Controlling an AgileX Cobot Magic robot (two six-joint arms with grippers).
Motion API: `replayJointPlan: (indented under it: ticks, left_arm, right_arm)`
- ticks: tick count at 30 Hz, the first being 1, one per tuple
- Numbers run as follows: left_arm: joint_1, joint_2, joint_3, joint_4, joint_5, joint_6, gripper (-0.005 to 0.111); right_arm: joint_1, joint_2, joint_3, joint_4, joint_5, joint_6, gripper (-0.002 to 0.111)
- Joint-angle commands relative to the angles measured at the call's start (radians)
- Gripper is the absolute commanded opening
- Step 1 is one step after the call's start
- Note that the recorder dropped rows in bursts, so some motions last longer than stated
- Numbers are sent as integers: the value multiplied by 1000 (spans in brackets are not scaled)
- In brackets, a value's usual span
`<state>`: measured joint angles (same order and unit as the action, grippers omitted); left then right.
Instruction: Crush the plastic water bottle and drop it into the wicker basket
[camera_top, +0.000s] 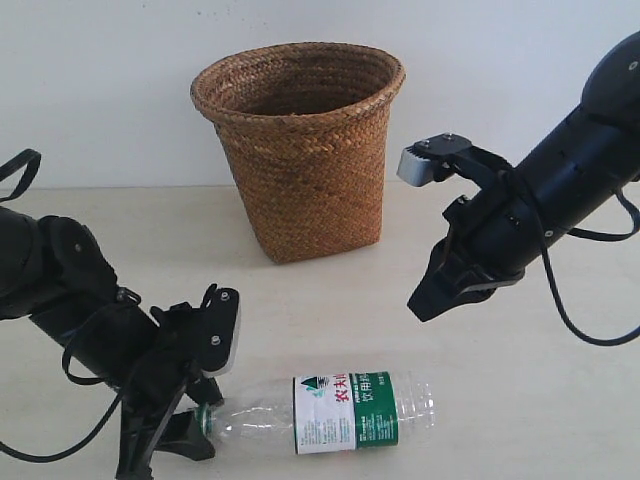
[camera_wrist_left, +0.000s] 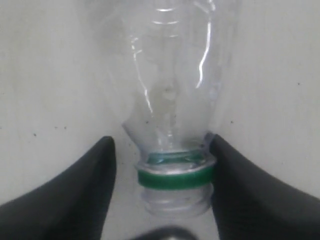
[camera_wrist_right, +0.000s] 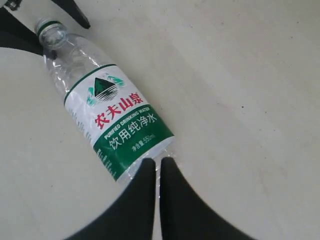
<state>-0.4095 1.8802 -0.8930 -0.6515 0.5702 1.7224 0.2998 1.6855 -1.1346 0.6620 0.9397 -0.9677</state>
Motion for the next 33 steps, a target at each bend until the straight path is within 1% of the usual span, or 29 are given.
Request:
replayJointPlan:
  ticks: [1, 5, 7, 8, 11, 12, 15, 17, 24, 33]
  left_arm:
    - [-9, 1, 2, -18, -2, 21, 43]
    - [-9, 1, 2, -18, -2, 21, 43]
    - [-9, 1, 2, -18, -2, 21, 39]
    - [-9, 1, 2, -18, -2, 21, 34]
    - [-9, 1, 2, -18, -2, 21, 10]
    - [-9, 1, 2, -18, -2, 21, 4]
    - [-9, 1, 2, -27, -2, 16, 4]
    - [-9, 1, 2, -41, -2, 0, 4]
    - [-9, 1, 2, -44, -2, -3, 4]
    - [-9, 1, 2, -44, -2, -5, 4]
  right_arm:
    - [3, 1, -6, 7, -4, -9, 0]
    - [3, 1, -6, 10, -3, -6, 0]
    - [3, 1, -6, 21, -3, -4, 0]
    - [11, 1, -6, 24, -5, 1, 0]
    - [61, 1, -6, 29, -18, 18, 0]
    - [79, 1, -6, 29, -26, 28, 0]
    - [137, 1, -6, 29, -93, 74, 0]
    - [150, 14, -6, 29, -117, 110, 0]
    - [178, 126, -15, 34, -98, 153, 0]
    - [257, 212, -122, 34, -87, 240, 0]
